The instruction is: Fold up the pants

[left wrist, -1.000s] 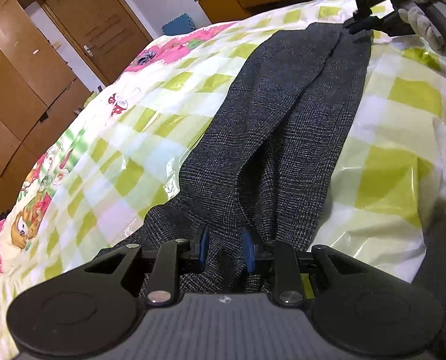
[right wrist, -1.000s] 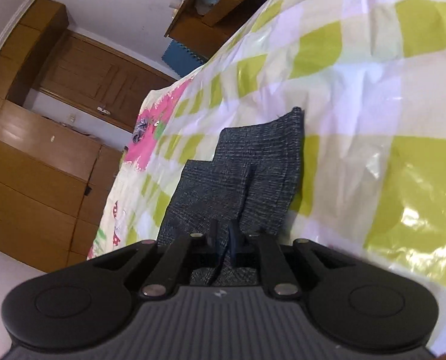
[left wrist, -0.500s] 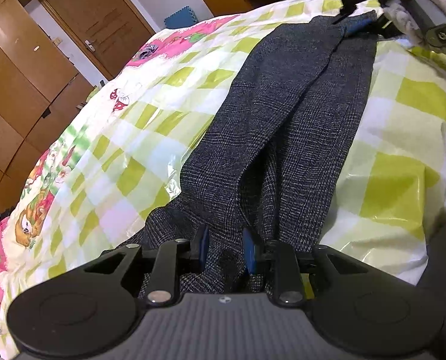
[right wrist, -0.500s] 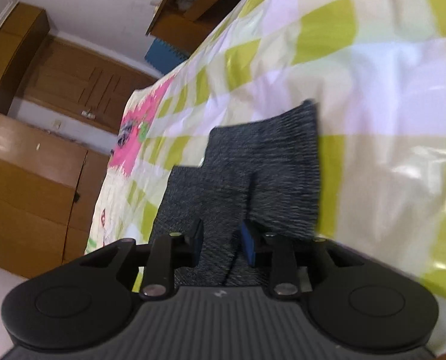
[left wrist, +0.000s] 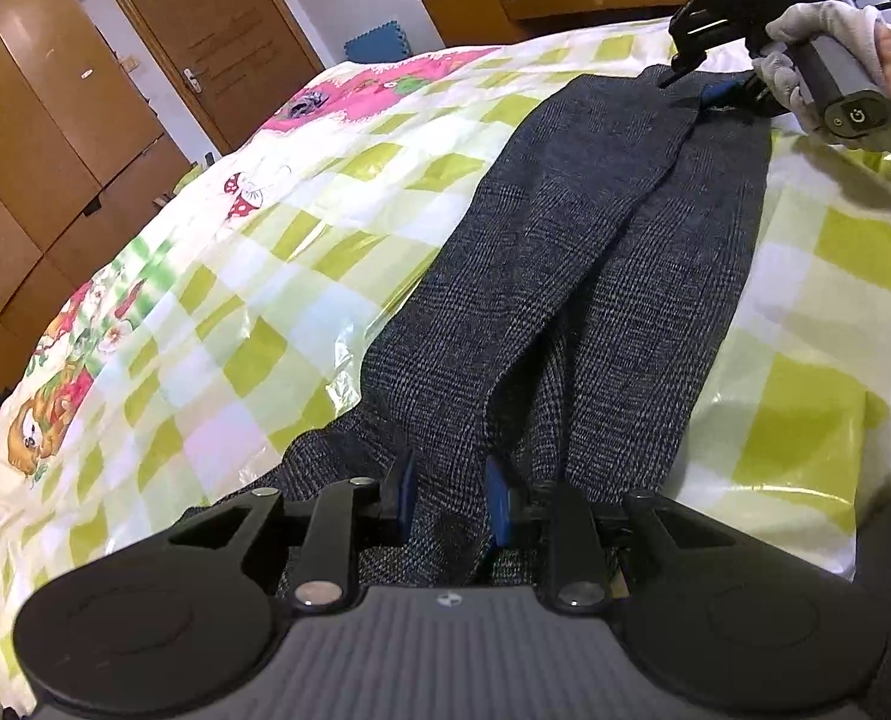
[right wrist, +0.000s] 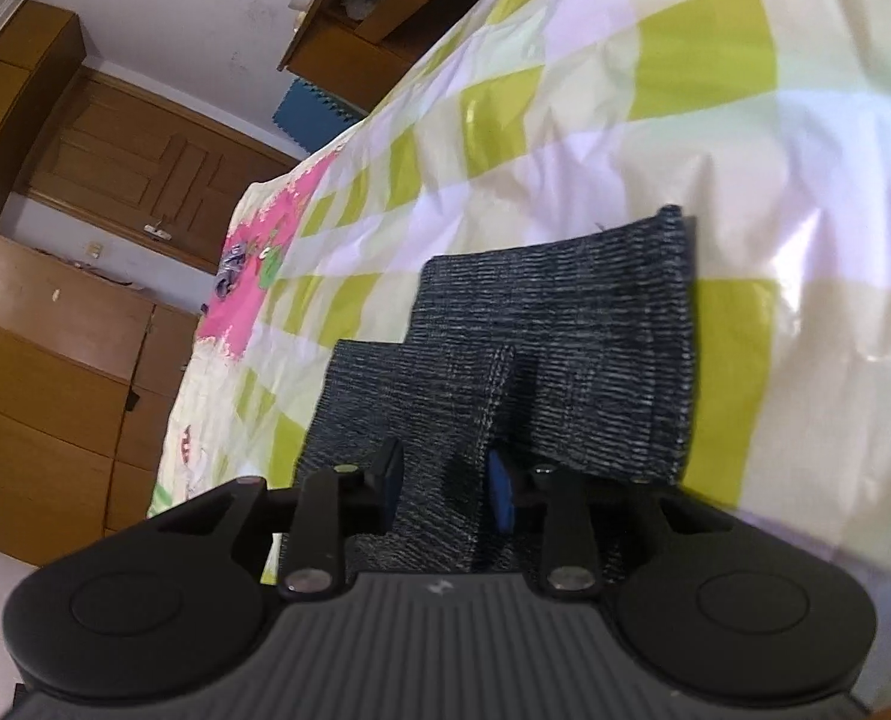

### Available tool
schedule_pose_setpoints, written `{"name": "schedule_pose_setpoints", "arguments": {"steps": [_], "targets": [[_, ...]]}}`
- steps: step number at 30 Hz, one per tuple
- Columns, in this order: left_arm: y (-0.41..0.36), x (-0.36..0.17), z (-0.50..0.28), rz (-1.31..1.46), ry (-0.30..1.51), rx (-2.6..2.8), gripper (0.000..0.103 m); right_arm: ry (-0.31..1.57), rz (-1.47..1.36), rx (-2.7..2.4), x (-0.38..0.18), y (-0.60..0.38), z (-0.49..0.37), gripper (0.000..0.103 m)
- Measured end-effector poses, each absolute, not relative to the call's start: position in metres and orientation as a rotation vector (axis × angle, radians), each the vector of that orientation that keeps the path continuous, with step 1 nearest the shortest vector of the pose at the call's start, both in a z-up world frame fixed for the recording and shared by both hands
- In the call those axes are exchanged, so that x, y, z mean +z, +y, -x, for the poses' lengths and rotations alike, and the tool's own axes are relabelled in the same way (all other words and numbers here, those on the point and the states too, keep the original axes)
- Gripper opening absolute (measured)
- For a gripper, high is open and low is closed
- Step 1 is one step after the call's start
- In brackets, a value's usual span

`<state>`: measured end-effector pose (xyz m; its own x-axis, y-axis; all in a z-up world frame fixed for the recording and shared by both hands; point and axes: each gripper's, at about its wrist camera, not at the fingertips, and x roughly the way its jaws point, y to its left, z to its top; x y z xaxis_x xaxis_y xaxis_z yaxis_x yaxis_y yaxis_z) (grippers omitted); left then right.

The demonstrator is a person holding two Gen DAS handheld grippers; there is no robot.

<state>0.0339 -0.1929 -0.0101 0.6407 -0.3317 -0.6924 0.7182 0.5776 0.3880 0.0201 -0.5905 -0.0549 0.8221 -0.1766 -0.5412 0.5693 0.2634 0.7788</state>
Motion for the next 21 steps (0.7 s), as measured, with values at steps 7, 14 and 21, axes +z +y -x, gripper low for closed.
{"name": "schedule_pose_setpoints", "arguments": {"steps": [7,14,21], "targets": [[-0.195,-0.003,-0.038,-0.726,0.587,-0.649,0.040,0.270,-1.267,-0.340,-0.020,-0.595,-0.026,0.004],[-0.202,0.024,-0.036,-0.725,0.494,-0.623,0.040,0.089,-1.159,-0.118,0.080,-0.598,-0.024,0.004],[-0.221,-0.003,-0.008,-0.770,0.529,-0.750,0.040,0.233,-1.120,-0.383,0.012,-0.621,0.042,0.004]]}}
